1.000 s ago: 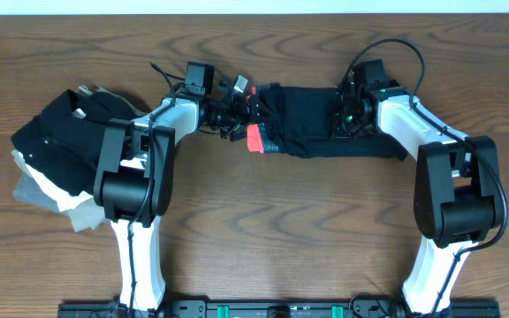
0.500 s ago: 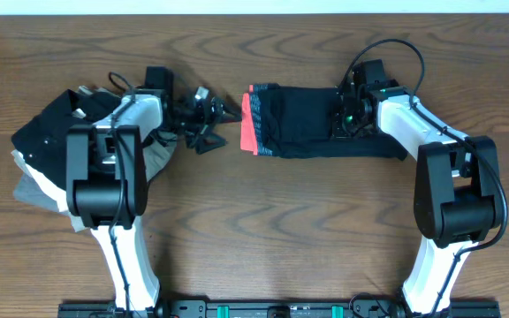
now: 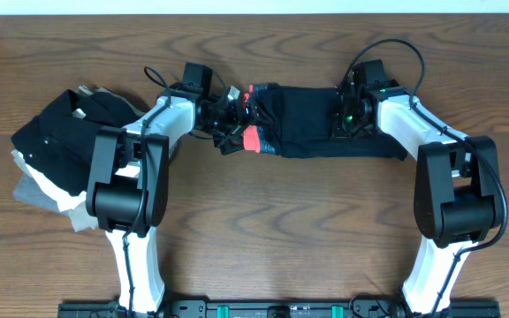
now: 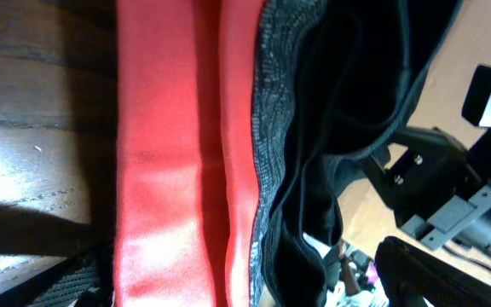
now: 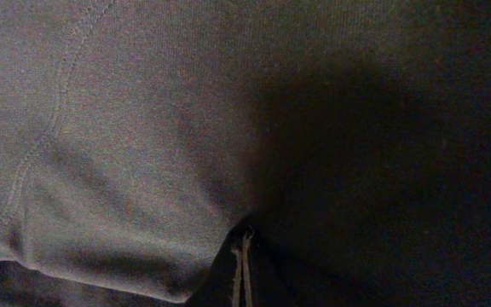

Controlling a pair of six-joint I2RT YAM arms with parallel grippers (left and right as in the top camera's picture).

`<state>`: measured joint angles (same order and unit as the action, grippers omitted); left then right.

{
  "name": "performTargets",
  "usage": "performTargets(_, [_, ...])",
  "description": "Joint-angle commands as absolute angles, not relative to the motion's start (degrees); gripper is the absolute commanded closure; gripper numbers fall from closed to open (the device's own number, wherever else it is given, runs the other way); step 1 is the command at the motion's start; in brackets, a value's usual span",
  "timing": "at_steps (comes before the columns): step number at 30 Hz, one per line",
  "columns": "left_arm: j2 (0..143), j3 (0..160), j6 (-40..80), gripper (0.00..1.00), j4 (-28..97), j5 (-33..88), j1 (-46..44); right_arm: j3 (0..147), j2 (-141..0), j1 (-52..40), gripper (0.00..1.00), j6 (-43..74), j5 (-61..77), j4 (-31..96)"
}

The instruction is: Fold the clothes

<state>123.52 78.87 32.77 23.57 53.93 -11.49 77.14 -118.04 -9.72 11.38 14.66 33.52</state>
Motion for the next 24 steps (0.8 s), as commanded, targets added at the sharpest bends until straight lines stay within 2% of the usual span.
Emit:
performTargets(1, [128.4, 76.0, 34.6, 0.02, 21.1, 40.8, -12.1, 76.0, -120.6, -9.8, 0.99, 12.0, 12.2, 34.0])
performTargets(6, [128.4, 76.0, 34.2, 0.01, 14.1, 40.9, -12.5, 76.0, -120.6, -9.8, 0.99, 11.9, 12.2, 34.0])
performTargets(13, [128.4, 76.0, 33.5, 0.23, 10.1, 38.7, -14.0, 76.0, -120.6, -9.8, 0.99, 11.9, 12.2, 34.0])
performTargets(15, [128.4, 76.0, 33.3, 0.25, 9.4, 38.7, -14.3, 76.0, -120.6, -9.8, 0.99, 11.9, 12.2, 34.0])
performTargets(19, [128.4, 76.0, 33.3, 0.25, 7.6, 40.0, -14.3, 76.0, -120.6, -9.8, 0.99, 11.9, 12.2, 34.0])
performTargets(24, [128.4, 76.0, 33.3, 0.14, 3.8, 45.5, -14.0, 76.0, -120.6, -9.8, 0.99, 11.9, 12.2, 34.0])
